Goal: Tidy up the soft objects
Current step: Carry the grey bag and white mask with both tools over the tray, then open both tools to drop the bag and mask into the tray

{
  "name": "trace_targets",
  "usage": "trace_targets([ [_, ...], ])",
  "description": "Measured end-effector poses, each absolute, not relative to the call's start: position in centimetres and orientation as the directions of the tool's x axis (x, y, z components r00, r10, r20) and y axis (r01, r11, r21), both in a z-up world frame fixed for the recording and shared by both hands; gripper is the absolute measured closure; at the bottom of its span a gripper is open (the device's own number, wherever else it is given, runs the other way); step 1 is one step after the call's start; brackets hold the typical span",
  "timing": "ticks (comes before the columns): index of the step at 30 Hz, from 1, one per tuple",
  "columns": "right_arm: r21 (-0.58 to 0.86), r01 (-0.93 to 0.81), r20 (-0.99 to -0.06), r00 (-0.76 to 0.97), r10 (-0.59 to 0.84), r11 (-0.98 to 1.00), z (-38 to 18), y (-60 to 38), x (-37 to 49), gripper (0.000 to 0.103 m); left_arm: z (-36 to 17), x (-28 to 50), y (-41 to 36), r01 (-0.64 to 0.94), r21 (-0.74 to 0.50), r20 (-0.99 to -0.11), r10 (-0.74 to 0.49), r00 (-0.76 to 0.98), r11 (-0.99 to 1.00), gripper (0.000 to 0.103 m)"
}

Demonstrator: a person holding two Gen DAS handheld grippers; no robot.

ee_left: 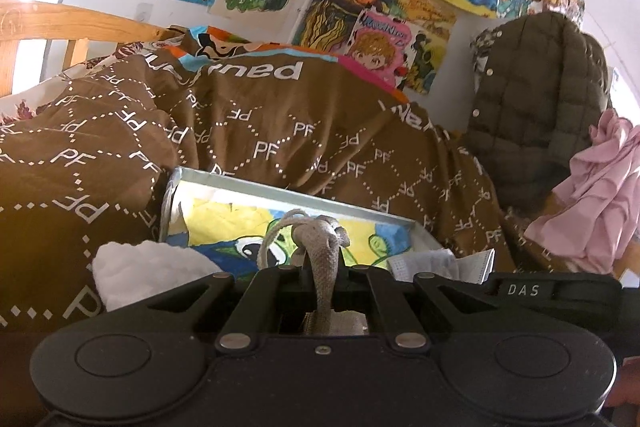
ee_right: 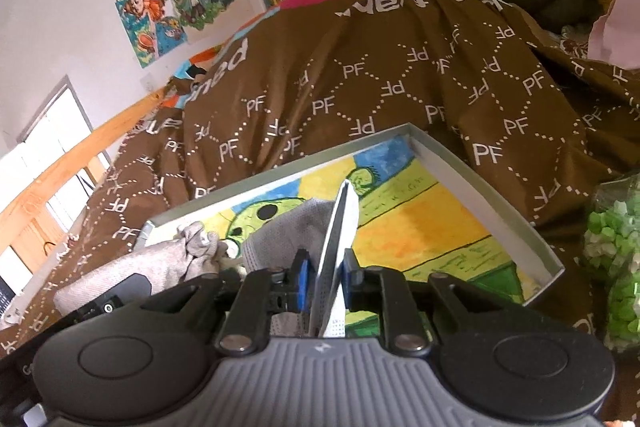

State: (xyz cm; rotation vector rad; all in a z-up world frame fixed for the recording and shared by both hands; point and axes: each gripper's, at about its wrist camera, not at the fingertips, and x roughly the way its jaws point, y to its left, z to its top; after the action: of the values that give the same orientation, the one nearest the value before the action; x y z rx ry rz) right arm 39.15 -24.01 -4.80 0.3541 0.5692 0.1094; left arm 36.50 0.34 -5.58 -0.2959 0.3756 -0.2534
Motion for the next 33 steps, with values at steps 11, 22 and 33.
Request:
trace_targets([
  [11,0.353,0.016,-0.537,0.822,0.188,0.935,-4.9,-24.6,39.4,0.071,-5.4,36.5,-0.7,0.189,-0.286,-0.357,-0.287,0.889,0.939,0.086],
  [22,0.362,0.007,-0.508,0.84,0.191,0.932,-3.3,-25.7,38.2,0.04,-3.9,35.1,-1.0,0.177,-0.271,-0.344,-0.267,0.9,0.946,0.05],
  [33,0.351,-0.013,-0.403,0.9,0.163,0.936,0.4,-27.5,34.5,0.009,-1.4,31.7,-1.2,0.156,-0.242,-0.28,-0.223,0.934,0.958,0.023],
])
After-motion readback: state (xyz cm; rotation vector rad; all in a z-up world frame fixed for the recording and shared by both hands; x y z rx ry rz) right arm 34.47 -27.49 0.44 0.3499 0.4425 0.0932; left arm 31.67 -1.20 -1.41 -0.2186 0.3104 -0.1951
